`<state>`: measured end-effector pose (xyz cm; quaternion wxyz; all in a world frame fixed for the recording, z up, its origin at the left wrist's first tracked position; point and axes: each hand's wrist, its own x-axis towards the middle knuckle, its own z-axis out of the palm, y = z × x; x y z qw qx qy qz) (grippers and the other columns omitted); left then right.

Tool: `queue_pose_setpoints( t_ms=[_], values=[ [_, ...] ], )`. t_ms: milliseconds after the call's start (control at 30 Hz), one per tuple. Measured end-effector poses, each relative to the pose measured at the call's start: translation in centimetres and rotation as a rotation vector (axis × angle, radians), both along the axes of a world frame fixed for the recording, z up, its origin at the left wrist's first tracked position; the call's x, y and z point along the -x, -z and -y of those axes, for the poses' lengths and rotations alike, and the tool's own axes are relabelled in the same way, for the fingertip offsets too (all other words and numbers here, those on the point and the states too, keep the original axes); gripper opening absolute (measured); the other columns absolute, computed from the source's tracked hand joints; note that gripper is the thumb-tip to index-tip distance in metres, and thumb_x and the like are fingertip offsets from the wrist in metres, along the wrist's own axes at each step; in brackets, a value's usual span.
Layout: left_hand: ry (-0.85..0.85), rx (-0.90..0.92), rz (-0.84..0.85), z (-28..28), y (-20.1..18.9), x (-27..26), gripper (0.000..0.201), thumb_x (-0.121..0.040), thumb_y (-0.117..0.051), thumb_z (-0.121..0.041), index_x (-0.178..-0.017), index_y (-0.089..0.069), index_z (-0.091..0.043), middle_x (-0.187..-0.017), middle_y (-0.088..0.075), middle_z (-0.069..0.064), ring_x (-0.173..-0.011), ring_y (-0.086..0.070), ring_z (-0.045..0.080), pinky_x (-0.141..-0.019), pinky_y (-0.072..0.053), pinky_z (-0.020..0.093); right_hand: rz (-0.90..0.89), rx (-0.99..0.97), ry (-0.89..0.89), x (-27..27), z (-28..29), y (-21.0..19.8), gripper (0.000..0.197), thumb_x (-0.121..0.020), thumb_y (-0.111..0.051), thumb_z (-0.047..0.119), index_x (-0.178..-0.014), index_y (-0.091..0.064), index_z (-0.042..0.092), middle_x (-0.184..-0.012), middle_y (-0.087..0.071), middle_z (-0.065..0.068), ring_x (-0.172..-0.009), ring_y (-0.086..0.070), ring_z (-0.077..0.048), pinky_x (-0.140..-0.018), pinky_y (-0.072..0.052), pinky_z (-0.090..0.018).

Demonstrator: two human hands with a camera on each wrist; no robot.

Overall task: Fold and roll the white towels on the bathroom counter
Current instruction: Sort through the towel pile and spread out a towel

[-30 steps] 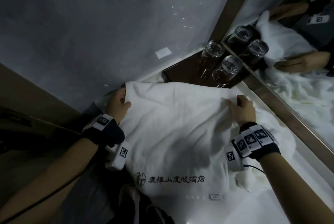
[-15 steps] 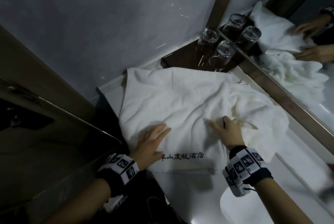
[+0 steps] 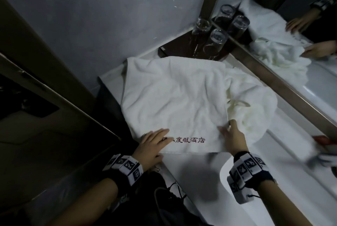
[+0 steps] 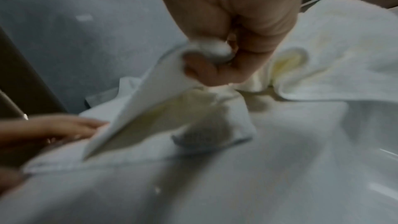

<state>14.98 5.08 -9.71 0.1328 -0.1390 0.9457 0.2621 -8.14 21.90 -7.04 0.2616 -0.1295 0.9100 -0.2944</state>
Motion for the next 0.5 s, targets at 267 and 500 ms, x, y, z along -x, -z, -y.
queue_pose_setpoints(
  t_ms=[267,500],
  values=[
    [-0.025,0.098,-0.038,-0.4,-0.7,0.4,0.054,-0.090,-0.050,-0.022,-0.140,-0.031,-0.028,-0.155,-0.013,-0.010,-0.142,-0.010,0.007,-0.114,-0.011,0.029,0.009,-0.193,-0.125,-0.9,-1.2,1.4,0.032,-0.082,-0.068,0.020,-0.103,-0.056,-0.001,-0.113,-0.050,-0.018,-0.102,-0.047,-0.027,-0.082,-0.034,-0.029],
    [0.070,0.294,-0.005,-1.1,-2.1,1.6,0.028,-0.058,-0.077,-0.033,-0.084,-0.068,-0.027,-0.107,-0.065,-0.008,-0.100,-0.061,0.011,-0.083,-0.049,0.028,0.144,-0.038,-0.005,-2.5,-0.5,1.1,0.043,-0.079,-0.070,0.039,-0.107,-0.064,0.007,-0.113,-0.059,-0.014,-0.107,-0.054,-0.027,-0.097,-0.043,-0.036]
  ],
)
